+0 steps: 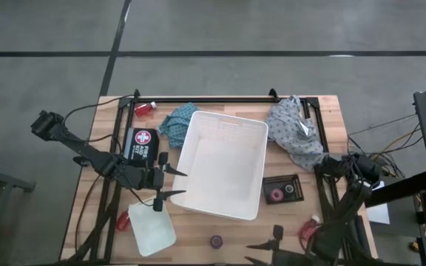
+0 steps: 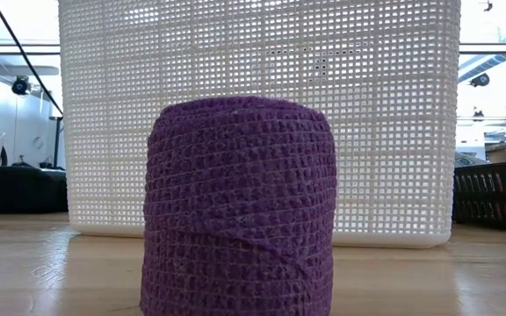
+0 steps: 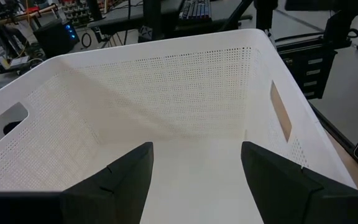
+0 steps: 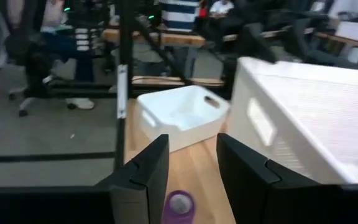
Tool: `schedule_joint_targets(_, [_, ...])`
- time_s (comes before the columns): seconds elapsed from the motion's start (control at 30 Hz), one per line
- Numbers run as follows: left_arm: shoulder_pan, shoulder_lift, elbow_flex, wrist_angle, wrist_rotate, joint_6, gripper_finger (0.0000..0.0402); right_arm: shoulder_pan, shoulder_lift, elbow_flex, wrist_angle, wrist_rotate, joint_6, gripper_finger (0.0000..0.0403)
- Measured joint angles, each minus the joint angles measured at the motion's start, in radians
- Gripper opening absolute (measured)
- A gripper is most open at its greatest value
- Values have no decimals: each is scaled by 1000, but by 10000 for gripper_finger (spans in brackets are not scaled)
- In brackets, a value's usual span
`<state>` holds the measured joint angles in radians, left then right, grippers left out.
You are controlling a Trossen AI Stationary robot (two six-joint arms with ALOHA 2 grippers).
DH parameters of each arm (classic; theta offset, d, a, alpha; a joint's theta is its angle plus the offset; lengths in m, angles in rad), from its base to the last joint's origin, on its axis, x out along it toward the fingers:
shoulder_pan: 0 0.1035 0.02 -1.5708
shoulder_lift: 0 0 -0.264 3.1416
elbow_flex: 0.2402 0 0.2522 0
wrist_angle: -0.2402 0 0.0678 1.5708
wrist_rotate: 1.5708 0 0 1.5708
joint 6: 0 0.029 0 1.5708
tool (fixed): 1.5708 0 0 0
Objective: Pick & place medical supplies in basket/bin
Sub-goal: Put the violet bandage into the black bin
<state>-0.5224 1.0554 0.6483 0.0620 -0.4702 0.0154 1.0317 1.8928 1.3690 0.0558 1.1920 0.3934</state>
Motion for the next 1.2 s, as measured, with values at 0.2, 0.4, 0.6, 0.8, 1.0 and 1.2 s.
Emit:
schedule_joint_targets(0.2, [0,0,0,0,0,2,249,-2,17,5,-68,-167,-8,136])
schedule_joint_targets(0.4, [0,0,0,0,0,2,249,-28,40,3,-286,-257,-39,129])
schedule_joint_targets(0.6, [0,0,0,0,0,2,249,-75,44,6,-315,-356,-259,123])
schedule_joint_targets(0.8, [0,0,0,0,0,2,249,-138,42,40,-314,-503,-390,128])
schedule_joint_targets(1.0, [0,0,0,0,0,2,249,-206,42,49,-325,-648,-399,129])
schedule_joint_targets(1.2, [0,0,0,0,0,2,249,-239,42,49,-338,-731,-497,135])
